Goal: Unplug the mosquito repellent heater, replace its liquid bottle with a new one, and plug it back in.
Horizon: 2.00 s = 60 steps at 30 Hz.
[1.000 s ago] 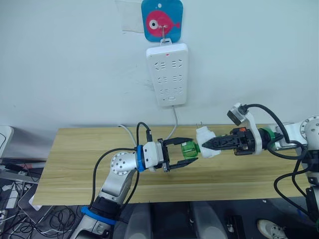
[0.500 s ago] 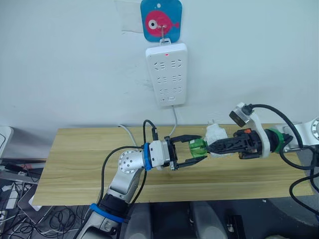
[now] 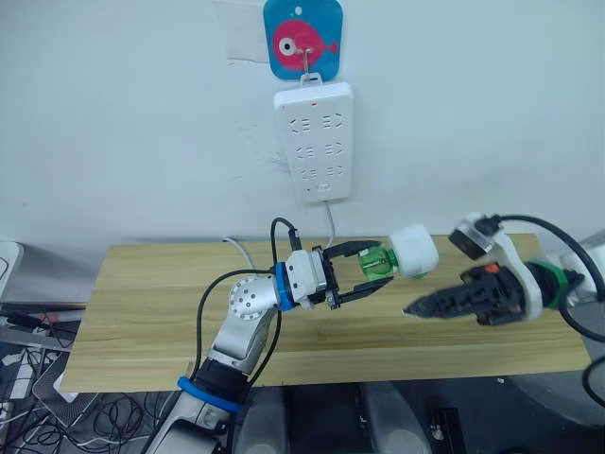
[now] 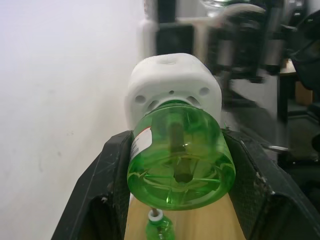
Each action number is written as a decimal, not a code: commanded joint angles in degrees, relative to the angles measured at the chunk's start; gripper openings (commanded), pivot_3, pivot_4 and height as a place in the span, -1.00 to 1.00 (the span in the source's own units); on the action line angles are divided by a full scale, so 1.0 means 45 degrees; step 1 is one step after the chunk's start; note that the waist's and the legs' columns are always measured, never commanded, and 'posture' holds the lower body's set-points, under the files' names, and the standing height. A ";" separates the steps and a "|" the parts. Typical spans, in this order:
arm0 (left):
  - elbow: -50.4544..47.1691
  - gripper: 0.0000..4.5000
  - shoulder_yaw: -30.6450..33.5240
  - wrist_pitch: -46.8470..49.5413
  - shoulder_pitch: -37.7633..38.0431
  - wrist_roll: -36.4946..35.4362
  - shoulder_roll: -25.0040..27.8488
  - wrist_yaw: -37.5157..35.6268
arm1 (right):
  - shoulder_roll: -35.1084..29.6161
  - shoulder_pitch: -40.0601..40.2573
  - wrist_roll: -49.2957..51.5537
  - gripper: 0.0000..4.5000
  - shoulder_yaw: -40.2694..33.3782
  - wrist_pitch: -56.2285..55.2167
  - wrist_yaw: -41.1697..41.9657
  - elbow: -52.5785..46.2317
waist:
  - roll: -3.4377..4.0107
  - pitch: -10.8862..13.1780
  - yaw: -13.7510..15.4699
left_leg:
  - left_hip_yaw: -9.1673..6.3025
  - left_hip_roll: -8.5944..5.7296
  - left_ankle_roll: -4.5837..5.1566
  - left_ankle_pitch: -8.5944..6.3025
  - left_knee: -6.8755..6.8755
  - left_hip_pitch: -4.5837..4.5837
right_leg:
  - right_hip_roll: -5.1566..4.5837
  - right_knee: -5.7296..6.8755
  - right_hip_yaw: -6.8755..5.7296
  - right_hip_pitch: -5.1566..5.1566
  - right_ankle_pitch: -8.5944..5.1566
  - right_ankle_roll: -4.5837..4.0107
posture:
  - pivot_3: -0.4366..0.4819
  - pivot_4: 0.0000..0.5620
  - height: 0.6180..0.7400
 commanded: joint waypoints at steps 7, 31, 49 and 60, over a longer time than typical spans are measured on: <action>-0.0773 0.00 -0.0022 0.0111 0.0115 -0.0236 0.0057 -0.0019 | 0.0134 -0.0640 -0.8378 0.71 -0.0716 -0.3016 0.4231 0.3430 | 0.0001 0.0000 -0.0059 | 0.0025 -0.0010 0.0008 0.0006 0.0007 0.0067 | 0.0018 0.0009 0.0031 0.0042 0.0018 0.0024 | -0.35 -0.14 1.00; -0.1789 0.00 -0.0296 0.0927 0.0566 -0.0617 0.0245 -0.0302 | 0.4299 -0.3116 -1.3162 -0.99 -0.2008 -0.2037 0.6822 0.5815 | 0.0002 0.0000 -0.0100 | 0.0052 0.0006 0.0006 0.0008 -0.0010 0.0076 | 0.0004 0.0013 0.0056 0.0032 0.0026 0.0026 | -0.34 -0.18 1.00; -0.1627 0.00 0.0015 0.1357 0.0680 -0.0422 0.0294 0.0230 | 0.3389 -0.0907 -0.6207 -0.99 -0.3546 0.1021 0.4269 0.0882 | 0.0001 0.0000 0.0141 | 0.0041 -0.0011 0.0011 0.0008 -0.0005 0.0068 | 0.0003 0.0012 0.0046 0.0036 0.0027 0.0027 | -0.35 -0.15 1.00; -0.1168 0.00 -0.0045 0.1234 0.0469 -0.0380 0.0318 -0.0014 | 0.3415 -0.3727 -0.3286 -0.99 -0.2780 0.0844 0.1528 0.1950 | 0.0000 0.0000 -0.0071 | 0.0041 -0.0009 0.0012 0.0008 -0.0003 0.0067 | 0.0009 0.0007 0.0046 0.0039 0.0027 0.0027 | -0.41 -0.13 1.00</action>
